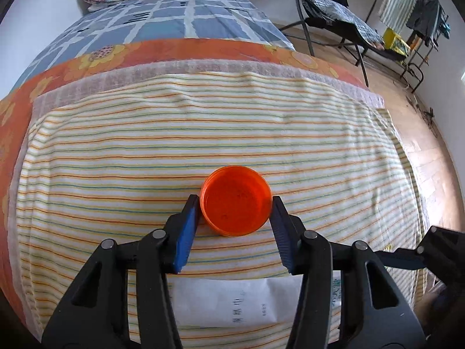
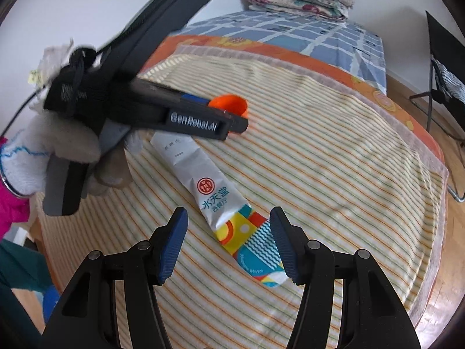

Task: Collect trash
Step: 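Grasp the orange cap with the left tool while the right tool grasps the white wet-wipe packet, then carry the orange cap with the left tool while the right tool carries the packet to the basket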

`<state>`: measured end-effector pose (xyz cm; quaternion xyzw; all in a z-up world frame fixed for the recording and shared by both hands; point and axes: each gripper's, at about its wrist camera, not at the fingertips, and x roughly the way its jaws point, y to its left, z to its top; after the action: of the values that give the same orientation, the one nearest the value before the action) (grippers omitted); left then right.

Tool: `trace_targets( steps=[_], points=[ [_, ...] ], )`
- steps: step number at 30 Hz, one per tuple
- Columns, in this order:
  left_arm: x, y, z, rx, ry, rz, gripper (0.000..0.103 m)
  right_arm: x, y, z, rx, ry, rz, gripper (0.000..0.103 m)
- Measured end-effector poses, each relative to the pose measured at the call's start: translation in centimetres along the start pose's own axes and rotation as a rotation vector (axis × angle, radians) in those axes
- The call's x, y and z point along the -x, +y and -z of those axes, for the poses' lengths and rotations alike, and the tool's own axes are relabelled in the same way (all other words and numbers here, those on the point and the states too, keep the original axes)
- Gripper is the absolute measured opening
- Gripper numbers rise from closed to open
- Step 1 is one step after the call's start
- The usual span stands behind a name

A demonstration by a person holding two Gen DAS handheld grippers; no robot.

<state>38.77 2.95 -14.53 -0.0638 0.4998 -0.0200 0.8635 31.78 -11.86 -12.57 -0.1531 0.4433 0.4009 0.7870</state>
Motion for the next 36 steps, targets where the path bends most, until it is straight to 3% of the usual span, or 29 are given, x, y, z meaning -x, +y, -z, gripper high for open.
trace_targets(
  steps=[4,9,14,16,18,23,36],
  points=[
    [0.8,1.7,0.1,0.017,-0.009,-0.020,0.050,-0.9,0.8,-0.3,0.012,0.005,0.003,0.058],
    [2.2,4.3,0.5,0.042,-0.025,-0.056,0.050,-2.6,2.2,-1.1,0.077,0.027,0.071,0.058],
    [3.9,6.3,0.9,0.070,-0.050,-0.082,0.050,-3.5,2.3,-1.3,0.039,0.041,0.090,0.057],
    [4.6,6.7,1.1,0.067,-0.057,-0.094,0.050,-3.4,2.0,-1.4,0.009,0.039,0.090,0.044],
    [5.5,7.0,1.5,0.065,-0.064,-0.102,0.050,-3.1,1.7,-1.4,-0.029,0.038,0.086,0.023],
    [8.4,6.8,2.8,0.053,-0.081,-0.102,0.050,-1.1,0.5,-1.1,-0.149,0.020,0.034,0.018],
    [17.8,2.6,8.3,-0.019,-0.137,-0.060,0.050,8.0,4.4,0.8,-0.169,-0.065,0.057,0.018]
  ],
)
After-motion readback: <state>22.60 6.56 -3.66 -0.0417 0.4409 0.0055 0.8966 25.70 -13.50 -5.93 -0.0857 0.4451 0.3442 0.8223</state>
